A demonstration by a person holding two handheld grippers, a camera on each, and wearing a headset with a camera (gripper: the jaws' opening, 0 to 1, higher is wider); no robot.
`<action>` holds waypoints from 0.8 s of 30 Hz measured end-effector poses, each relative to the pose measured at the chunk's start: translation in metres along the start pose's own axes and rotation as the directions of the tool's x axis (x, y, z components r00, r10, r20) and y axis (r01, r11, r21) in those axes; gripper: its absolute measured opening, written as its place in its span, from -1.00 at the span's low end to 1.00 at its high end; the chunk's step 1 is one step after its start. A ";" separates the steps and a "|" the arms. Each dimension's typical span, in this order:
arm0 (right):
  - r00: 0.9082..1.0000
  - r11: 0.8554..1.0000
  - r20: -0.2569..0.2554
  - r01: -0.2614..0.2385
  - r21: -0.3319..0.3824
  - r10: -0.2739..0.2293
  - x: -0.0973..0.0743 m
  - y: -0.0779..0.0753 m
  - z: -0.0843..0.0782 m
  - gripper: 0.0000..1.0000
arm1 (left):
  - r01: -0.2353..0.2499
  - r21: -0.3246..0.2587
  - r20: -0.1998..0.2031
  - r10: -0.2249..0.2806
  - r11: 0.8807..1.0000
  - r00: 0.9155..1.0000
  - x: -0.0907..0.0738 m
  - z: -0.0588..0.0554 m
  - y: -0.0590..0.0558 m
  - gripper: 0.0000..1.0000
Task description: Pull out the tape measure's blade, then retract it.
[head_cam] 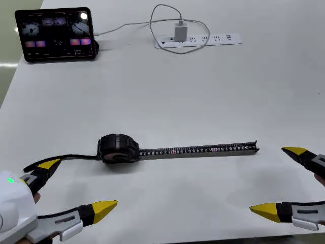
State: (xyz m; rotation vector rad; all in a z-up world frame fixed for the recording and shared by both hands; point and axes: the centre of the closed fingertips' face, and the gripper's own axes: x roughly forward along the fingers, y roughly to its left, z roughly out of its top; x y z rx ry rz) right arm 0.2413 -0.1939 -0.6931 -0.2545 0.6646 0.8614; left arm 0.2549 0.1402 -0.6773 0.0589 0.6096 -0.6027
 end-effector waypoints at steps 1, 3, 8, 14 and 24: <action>1.000 1.000 0.000 0.001 0.000 -0.001 0.000 -0.001 0.000 0.90 | 0.001 -0.005 0.001 -0.001 1.000 1.000 0.002 0.000 -0.001 0.90; 1.000 1.000 -0.001 0.002 0.001 -0.002 -0.001 -0.001 -0.001 0.90 | -0.005 -0.005 0.002 0.005 1.000 1.000 0.006 0.001 -0.003 0.90; 1.000 1.000 -0.003 0.003 0.001 -0.003 -0.002 -0.002 -0.001 0.90 | -0.003 -0.035 0.000 0.003 0.999 1.000 0.015 0.002 -0.008 0.89; 1.000 1.000 -0.004 0.003 0.004 -0.003 -0.003 -0.003 -0.002 0.90 | -0.007 -0.055 0.002 0.007 0.998 1.000 0.026 0.003 -0.011 0.89; 1.000 1.000 -0.007 -0.001 0.002 0.001 -0.002 -0.004 -0.003 0.89 | -0.026 -0.053 0.002 0.026 0.998 1.000 0.047 0.008 -0.011 0.86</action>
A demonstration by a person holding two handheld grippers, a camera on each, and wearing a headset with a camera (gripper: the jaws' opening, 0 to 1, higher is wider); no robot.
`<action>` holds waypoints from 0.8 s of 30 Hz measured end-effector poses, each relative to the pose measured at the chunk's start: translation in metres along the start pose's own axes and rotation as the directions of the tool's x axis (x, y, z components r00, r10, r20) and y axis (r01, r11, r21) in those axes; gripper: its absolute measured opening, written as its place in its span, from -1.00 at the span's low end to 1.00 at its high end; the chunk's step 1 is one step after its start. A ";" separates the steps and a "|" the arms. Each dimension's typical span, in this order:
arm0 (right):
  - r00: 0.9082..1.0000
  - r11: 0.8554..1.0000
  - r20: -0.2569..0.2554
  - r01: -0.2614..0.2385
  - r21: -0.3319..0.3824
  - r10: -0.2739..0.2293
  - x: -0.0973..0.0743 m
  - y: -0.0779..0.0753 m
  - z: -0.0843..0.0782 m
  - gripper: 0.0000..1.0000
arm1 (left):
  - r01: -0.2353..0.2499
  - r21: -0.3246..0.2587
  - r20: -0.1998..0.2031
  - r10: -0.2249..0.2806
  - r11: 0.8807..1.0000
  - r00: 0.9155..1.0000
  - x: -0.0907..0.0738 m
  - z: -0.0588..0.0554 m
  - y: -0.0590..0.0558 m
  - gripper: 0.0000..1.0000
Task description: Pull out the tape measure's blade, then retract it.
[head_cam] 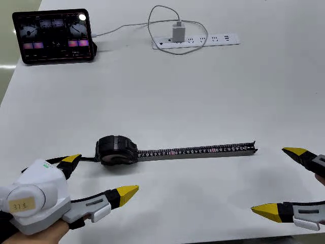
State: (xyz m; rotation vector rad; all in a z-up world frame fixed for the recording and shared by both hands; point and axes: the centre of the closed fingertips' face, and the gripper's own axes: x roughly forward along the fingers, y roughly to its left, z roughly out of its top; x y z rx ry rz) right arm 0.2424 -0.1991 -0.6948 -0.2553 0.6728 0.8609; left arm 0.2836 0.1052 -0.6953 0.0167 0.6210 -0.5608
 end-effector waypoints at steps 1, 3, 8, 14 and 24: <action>1.000 1.000 -0.001 0.000 0.000 0.000 0.000 -0.001 0.000 0.89 | -0.017 0.012 0.001 0.017 1.000 1.000 0.002 0.001 0.002 0.86; 1.000 1.000 -0.002 0.001 -0.002 -0.001 0.000 -0.002 0.000 0.89 | -0.019 0.001 0.004 0.019 1.000 1.000 0.006 0.002 0.003 0.85; 1.000 1.000 0.000 0.006 0.001 -0.006 -0.001 -0.006 0.000 0.89 | -0.032 -0.006 0.001 0.032 0.999 1.000 0.014 0.001 0.004 0.83; 1.000 1.000 -0.004 0.008 0.000 -0.008 0.000 -0.009 -0.002 0.88 | -0.043 -0.056 0.009 0.043 0.998 0.999 0.023 0.001 0.005 0.80; 1.000 1.000 -0.014 0.007 -0.005 -0.007 0.001 -0.014 -0.001 0.85 | -0.047 -0.112 0.017 0.049 0.993 0.999 0.037 0.005 0.001 0.75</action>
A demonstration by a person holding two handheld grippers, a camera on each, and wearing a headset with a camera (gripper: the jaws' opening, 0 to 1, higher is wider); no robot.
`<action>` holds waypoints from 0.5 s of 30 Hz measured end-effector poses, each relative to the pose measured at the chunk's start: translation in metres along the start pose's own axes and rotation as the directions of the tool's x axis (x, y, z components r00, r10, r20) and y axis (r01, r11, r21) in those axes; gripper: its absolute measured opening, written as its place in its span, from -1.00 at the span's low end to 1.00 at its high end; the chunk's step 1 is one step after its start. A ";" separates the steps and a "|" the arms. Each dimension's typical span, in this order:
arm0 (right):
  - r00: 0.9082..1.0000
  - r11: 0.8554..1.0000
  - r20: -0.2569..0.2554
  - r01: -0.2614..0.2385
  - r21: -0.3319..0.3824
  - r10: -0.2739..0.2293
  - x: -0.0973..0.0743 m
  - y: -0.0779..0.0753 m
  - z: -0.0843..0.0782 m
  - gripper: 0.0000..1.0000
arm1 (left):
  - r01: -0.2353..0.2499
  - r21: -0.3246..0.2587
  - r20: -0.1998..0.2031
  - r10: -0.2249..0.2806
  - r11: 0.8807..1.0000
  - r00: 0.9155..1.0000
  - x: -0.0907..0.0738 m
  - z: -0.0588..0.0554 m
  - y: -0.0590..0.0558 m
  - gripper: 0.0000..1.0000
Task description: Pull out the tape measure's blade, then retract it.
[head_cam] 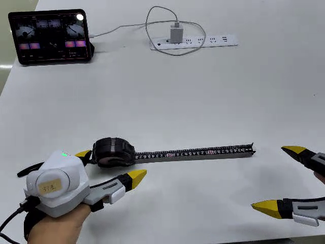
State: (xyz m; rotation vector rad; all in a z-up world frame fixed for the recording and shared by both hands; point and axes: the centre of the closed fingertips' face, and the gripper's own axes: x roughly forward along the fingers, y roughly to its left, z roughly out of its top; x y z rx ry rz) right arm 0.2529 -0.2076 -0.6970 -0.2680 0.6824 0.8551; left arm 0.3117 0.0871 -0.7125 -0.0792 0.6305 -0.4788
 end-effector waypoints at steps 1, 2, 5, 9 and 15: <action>1.000 1.000 0.001 0.001 0.001 -0.001 0.000 -0.001 0.001 0.85 | 0.001 0.004 -0.001 -0.001 1.000 1.000 0.001 0.000 -0.001 0.74; 1.000 1.000 0.000 0.002 0.000 -0.002 0.000 -0.001 0.001 0.85 | -0.002 -0.004 0.003 0.002 1.000 1.000 0.002 0.001 -0.001 0.76; 1.000 1.000 -0.003 0.002 -0.003 -0.002 0.001 -0.002 0.001 0.84 | -0.009 -0.029 0.016 0.010 1.000 1.000 0.004 0.005 0.001 0.76; 1.000 1.000 -0.004 0.000 -0.003 0.000 0.002 -0.002 0.001 0.83 | -0.031 -0.042 0.026 0.032 0.999 0.999 0.007 0.008 0.001 0.76; 1.000 1.000 -0.007 -0.004 -0.014 0.004 0.003 -0.003 0.001 0.75 | -0.072 -0.061 0.040 0.075 0.996 0.996 0.010 0.009 0.004 0.74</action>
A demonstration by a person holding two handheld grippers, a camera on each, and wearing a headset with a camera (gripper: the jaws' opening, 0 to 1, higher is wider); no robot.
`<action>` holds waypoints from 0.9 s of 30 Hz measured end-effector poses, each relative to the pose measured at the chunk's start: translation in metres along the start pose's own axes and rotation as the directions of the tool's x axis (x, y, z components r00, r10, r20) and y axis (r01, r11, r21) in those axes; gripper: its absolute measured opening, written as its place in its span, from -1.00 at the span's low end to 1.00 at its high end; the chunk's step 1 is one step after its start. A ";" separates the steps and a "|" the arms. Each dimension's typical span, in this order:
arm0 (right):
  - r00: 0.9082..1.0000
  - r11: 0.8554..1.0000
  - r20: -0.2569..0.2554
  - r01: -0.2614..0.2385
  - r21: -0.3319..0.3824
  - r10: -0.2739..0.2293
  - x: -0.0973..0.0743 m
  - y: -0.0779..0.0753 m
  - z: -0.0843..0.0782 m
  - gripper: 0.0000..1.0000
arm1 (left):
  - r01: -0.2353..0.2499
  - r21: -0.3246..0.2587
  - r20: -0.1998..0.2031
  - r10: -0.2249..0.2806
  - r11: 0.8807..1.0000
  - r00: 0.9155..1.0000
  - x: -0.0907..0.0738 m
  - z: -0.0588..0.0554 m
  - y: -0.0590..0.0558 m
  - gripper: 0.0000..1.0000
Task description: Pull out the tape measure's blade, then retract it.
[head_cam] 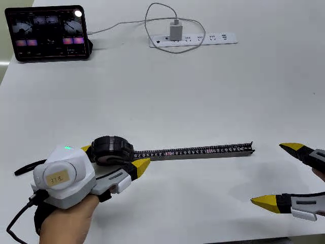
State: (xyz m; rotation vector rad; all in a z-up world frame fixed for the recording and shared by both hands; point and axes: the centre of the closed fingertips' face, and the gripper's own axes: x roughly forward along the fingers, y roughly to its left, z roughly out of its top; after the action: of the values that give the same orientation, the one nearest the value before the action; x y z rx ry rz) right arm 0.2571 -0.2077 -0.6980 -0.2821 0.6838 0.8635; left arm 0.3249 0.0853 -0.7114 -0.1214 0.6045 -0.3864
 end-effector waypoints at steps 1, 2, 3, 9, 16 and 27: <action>1.000 1.000 -0.001 -0.001 -0.003 0.001 0.000 0.000 0.000 0.72 | -0.010 -0.001 0.001 0.010 1.000 1.000 0.000 0.000 0.001 0.71; 1.000 1.000 -0.002 -0.006 -0.003 0.006 0.000 0.000 0.000 0.69 | -0.021 -0.002 0.003 0.021 1.000 1.000 0.001 0.000 0.002 0.69; 1.000 1.000 -0.003 -0.006 -0.006 0.006 0.000 0.000 0.000 0.65 | -0.019 -0.017 0.011 0.020 1.000 1.000 0.001 0.001 0.001 0.71; 1.000 1.000 -0.010 -0.011 -0.025 0.011 -0.001 -0.003 0.001 0.52 | -0.072 -0.021 0.010 0.072 0.997 0.997 0.001 0.002 0.007 0.60; 1.000 0.998 -0.023 -0.012 -0.056 0.011 -0.003 -0.010 0.004 0.32 | -0.122 -0.020 -0.007 0.122 0.992 0.993 0.004 0.000 0.015 0.43; 0.999 0.996 -0.036 -0.022 -0.088 0.019 -0.001 -0.013 0.004 0.18 | -0.183 -0.050 -0.022 0.182 0.982 0.983 0.006 -0.002 0.024 0.27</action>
State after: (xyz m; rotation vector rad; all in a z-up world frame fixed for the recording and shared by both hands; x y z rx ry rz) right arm 0.2685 -0.2144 -0.6944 -0.3711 0.6826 0.9113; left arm 0.3361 0.1048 -0.7217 -0.1111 0.6375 -0.1939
